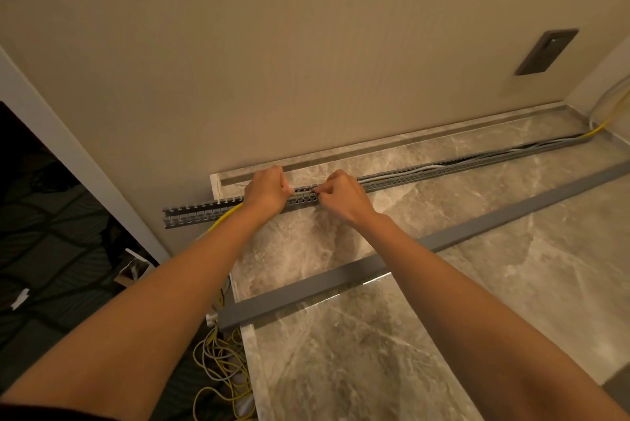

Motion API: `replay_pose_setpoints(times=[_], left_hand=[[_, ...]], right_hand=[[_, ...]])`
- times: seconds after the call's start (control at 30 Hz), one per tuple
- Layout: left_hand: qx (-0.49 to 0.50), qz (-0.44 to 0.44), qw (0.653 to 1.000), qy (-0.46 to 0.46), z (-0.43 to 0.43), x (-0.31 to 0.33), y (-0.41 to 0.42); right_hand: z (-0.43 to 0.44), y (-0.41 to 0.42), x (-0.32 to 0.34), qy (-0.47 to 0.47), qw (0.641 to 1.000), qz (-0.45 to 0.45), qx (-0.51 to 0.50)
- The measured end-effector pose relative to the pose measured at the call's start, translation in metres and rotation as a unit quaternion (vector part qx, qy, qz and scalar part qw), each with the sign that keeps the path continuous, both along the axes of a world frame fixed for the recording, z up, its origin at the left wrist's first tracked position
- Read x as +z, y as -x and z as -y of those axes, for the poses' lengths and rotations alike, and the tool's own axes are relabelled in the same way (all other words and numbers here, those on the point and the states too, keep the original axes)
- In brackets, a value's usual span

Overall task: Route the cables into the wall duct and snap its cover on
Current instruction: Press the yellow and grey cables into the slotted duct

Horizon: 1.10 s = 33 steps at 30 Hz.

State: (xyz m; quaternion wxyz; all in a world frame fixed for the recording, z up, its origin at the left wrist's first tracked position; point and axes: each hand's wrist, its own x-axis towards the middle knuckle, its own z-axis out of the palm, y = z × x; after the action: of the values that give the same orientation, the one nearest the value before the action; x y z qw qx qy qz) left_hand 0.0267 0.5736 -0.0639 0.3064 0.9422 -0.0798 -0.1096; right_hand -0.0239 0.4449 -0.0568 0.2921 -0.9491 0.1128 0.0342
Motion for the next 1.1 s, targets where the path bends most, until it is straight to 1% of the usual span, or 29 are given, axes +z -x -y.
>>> replay_pose_setpoints(times=[0.1, 0.17, 0.23, 0.33, 0.47, 0.57, 0.6, 0.67, 0.7, 0.77, 0.83, 0.87, 0.9, 0.93, 0.97, 1.03, 1.1], left_hand=[[-0.024, 0.024, 0.999, 0.022, -0.006, 0.003, 0.005], [-0.027, 0.050, 0.998, 0.023, -0.014, 0.005, 0.006], [-0.019, 0.095, 0.995, 0.003, -0.026, 0.007, 0.009], [0.001, 0.176, 0.983, -0.053, -0.048, 0.011, 0.013], [0.025, 0.204, 0.973, -0.106, -0.078, 0.013, 0.024], [0.060, 0.249, 0.961, -0.101, -0.108, 0.005, 0.036], [0.085, 0.249, 0.960, -0.100, -0.120, 0.001, 0.040], [0.155, 0.202, 0.962, -0.095, -0.138, -0.007, 0.043], [0.193, 0.155, 0.965, -0.088, -0.146, -0.011, 0.044], [0.241, 0.027, 0.967, -0.074, -0.155, -0.016, 0.042], [0.223, -0.127, 0.965, -0.048, -0.156, -0.018, 0.040], [0.202, -0.198, 0.959, -0.007, -0.152, -0.017, 0.041], [0.183, -0.249, 0.950, 0.044, -0.149, -0.016, 0.042], [0.167, -0.266, 0.946, 0.084, -0.146, -0.018, 0.043], [0.147, -0.258, 0.950, 0.097, -0.143, -0.020, 0.043], [0.121, -0.213, 0.966, 0.087, -0.137, -0.028, 0.045], [0.124, -0.172, 0.974, 0.083, -0.136, -0.035, 0.046]], right_hand=[[-0.005, 0.006, 0.004, 0.020, 1.000, 0.001, 0.017], [-0.014, 0.008, 0.006, 0.035, 0.999, 0.017, 0.023], [-0.024, 0.009, 0.010, 0.045, 0.997, 0.040, 0.038], [-0.042, 0.006, 0.010, 0.043, 0.995, 0.059, 0.064], [-0.066, 0.004, 0.005, 0.036, 0.993, 0.064, 0.089], [-0.087, 0.004, 0.000, 0.024, 0.991, 0.068, 0.116], [-0.095, 0.003, -0.002, 0.020, 0.990, 0.070, 0.124], [-0.108, 0.001, -0.003, 0.016, 0.987, 0.071, 0.140], [-0.114, 0.000, -0.003, 0.018, 0.986, 0.068, 0.152], [-0.123, -0.003, -0.004, 0.028, 0.982, 0.057, 0.178], [-0.129, -0.006, -0.006, 0.044, 0.979, 0.044, 0.196], [-0.130, -0.007, -0.008, 0.050, 0.978, 0.042, 0.197], [-0.130, -0.008, -0.009, 0.052, 0.978, 0.045, 0.195], [-0.130, -0.009, -0.010, 0.051, 0.979, 0.049, 0.192], [-0.130, -0.010, -0.011, 0.050, 0.979, 0.052, 0.189], [-0.127, -0.010, -0.012, 0.040, 0.980, 0.055, 0.185], [-0.124, -0.011, -0.011, 0.030, 0.981, 0.056, 0.186]])
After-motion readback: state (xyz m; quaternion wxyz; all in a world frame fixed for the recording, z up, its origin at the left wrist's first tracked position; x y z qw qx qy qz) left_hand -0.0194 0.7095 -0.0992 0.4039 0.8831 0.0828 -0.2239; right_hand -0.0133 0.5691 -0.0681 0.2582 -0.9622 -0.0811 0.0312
